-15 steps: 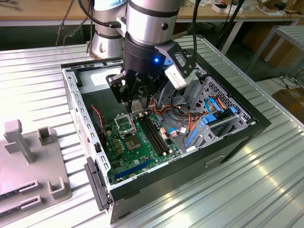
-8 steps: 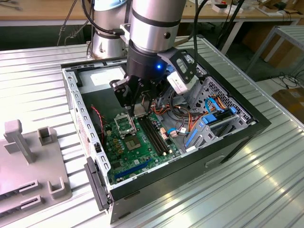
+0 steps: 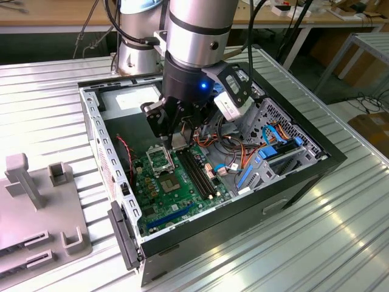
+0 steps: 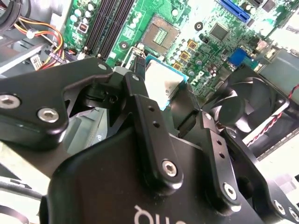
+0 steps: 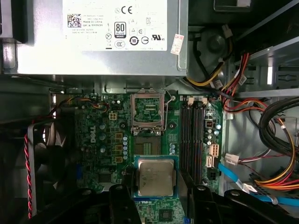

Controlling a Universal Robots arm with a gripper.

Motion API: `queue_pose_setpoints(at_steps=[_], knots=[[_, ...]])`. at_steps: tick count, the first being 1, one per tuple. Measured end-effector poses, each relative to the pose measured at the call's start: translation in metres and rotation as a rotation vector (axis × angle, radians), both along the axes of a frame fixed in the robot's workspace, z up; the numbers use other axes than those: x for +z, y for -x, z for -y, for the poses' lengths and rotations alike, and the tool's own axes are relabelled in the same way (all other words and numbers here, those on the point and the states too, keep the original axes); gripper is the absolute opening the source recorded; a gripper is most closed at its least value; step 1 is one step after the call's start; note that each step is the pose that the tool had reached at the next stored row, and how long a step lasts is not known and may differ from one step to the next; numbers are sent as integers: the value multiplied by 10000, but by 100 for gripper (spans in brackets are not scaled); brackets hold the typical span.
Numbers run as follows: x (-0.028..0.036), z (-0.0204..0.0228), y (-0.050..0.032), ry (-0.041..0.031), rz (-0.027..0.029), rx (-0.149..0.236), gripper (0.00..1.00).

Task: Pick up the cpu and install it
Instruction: 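Place the cpu into insertion slot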

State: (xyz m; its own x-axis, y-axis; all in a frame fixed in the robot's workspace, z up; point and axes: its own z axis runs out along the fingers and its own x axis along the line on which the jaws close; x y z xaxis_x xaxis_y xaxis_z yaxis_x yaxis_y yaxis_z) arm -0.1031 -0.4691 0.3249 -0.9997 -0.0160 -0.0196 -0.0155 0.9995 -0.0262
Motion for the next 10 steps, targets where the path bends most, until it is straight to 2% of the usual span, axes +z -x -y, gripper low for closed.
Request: queue_pose_setpoints(at_steps=[10], knots=[[-224, 78, 1, 1, 0, -20, 47]])
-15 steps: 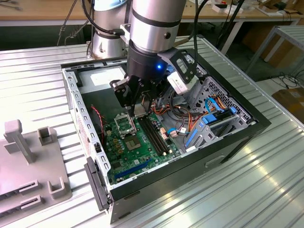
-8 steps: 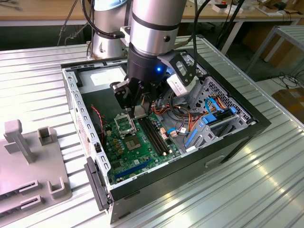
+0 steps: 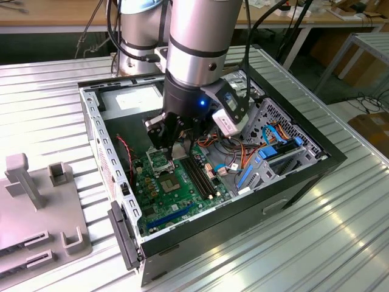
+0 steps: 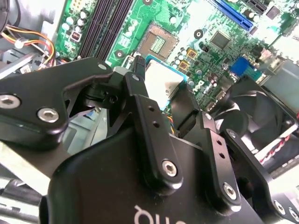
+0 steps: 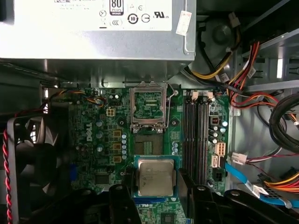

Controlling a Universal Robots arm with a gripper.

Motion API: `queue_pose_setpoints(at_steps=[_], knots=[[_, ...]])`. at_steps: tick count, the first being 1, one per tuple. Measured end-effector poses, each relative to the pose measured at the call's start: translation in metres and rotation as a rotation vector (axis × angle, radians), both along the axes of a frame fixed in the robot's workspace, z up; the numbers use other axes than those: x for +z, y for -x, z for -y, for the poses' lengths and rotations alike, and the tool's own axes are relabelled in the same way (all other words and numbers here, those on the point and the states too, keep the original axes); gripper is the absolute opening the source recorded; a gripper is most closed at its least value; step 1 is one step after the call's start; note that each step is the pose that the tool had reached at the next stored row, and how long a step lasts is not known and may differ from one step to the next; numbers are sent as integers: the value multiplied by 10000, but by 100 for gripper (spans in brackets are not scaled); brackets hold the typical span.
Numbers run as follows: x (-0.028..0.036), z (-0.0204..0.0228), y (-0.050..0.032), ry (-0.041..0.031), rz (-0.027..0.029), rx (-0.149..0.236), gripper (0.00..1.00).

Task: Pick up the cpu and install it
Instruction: 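Place the cpu into insertion slot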

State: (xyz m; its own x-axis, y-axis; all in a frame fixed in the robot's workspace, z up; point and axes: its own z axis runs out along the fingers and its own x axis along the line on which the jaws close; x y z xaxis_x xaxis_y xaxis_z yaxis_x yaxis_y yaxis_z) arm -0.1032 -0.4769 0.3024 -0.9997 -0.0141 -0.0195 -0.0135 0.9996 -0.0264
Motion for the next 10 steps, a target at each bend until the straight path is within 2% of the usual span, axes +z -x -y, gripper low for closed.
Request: queue_pose_setpoints(at_steps=[10], knots=[[-207, 1, -1, 0, 0, 1, 47]])
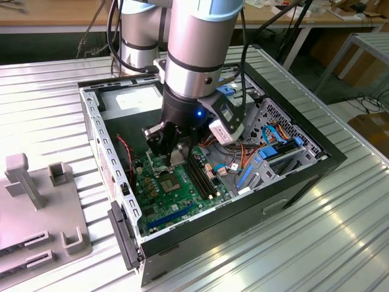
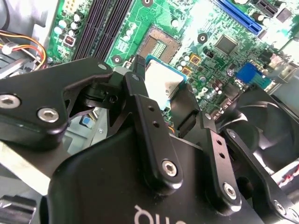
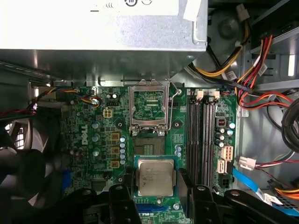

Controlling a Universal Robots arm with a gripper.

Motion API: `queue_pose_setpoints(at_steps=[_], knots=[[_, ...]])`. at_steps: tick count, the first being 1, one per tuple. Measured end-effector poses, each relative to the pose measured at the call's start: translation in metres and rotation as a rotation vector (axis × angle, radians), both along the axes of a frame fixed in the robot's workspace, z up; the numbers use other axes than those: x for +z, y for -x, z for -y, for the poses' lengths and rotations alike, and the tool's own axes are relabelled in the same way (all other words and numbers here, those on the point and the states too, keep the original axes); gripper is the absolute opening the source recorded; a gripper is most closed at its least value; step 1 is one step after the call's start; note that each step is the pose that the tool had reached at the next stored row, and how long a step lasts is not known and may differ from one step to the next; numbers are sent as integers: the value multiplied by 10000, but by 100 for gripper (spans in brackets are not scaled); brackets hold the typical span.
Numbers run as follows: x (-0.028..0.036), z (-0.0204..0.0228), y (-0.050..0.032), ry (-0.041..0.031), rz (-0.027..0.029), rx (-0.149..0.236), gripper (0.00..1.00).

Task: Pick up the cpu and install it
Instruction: 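Place the cpu into insertion slot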

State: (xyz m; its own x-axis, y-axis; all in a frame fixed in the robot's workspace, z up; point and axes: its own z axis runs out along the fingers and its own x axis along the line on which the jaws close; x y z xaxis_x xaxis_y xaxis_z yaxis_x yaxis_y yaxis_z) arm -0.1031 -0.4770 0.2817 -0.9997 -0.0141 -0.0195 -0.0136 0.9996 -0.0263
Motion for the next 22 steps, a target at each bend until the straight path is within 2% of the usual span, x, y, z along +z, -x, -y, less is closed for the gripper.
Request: queue_pose_setpoints(at_steps=[8, 14, 22], knots=[[-150, 0, 0, 0, 1, -1, 47], [-307, 0, 0, 0, 1, -1, 47], [-480, 0, 1, 0, 0, -2, 47]])
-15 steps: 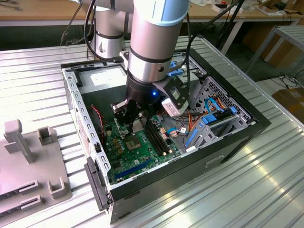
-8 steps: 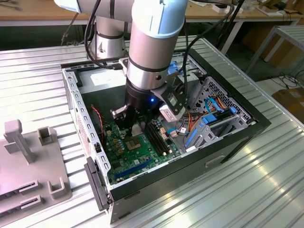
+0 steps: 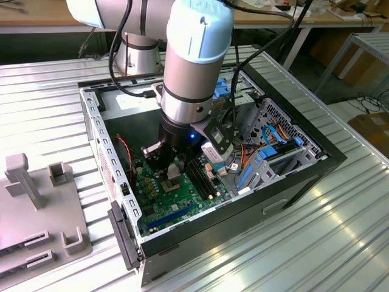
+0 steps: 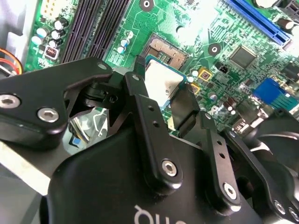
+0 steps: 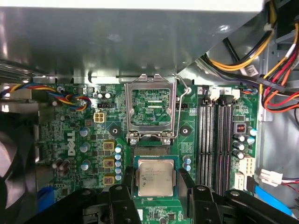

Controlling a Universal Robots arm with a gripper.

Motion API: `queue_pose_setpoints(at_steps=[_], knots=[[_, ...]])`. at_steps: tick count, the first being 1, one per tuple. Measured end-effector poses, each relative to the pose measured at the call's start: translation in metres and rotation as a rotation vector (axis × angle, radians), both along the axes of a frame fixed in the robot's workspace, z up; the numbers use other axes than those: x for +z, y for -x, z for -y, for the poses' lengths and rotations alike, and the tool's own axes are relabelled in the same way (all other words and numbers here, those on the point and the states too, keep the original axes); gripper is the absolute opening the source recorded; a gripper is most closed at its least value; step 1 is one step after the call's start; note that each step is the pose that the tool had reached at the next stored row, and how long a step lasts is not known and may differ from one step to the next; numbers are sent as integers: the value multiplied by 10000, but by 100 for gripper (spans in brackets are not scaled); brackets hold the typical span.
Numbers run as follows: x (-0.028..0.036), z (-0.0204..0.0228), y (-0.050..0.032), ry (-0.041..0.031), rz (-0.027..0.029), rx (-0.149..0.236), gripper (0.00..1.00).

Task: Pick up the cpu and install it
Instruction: 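Place the cpu into insertion slot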

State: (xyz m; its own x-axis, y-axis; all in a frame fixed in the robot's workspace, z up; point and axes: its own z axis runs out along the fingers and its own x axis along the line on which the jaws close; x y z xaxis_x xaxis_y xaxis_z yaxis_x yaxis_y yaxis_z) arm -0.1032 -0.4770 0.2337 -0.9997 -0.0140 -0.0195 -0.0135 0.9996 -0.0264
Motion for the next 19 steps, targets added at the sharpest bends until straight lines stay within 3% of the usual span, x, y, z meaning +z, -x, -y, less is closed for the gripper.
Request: queue_pose_setpoints(at_steps=[2, 7, 12, 19], knots=[[-39, 0, 1, 0, -8, 2, 47], [-51, 0, 4, -4, -10, 0, 47], [-119, 1, 9, -1, -22, 2, 47], [-175, 27, 12, -1, -22, -10, 47]])
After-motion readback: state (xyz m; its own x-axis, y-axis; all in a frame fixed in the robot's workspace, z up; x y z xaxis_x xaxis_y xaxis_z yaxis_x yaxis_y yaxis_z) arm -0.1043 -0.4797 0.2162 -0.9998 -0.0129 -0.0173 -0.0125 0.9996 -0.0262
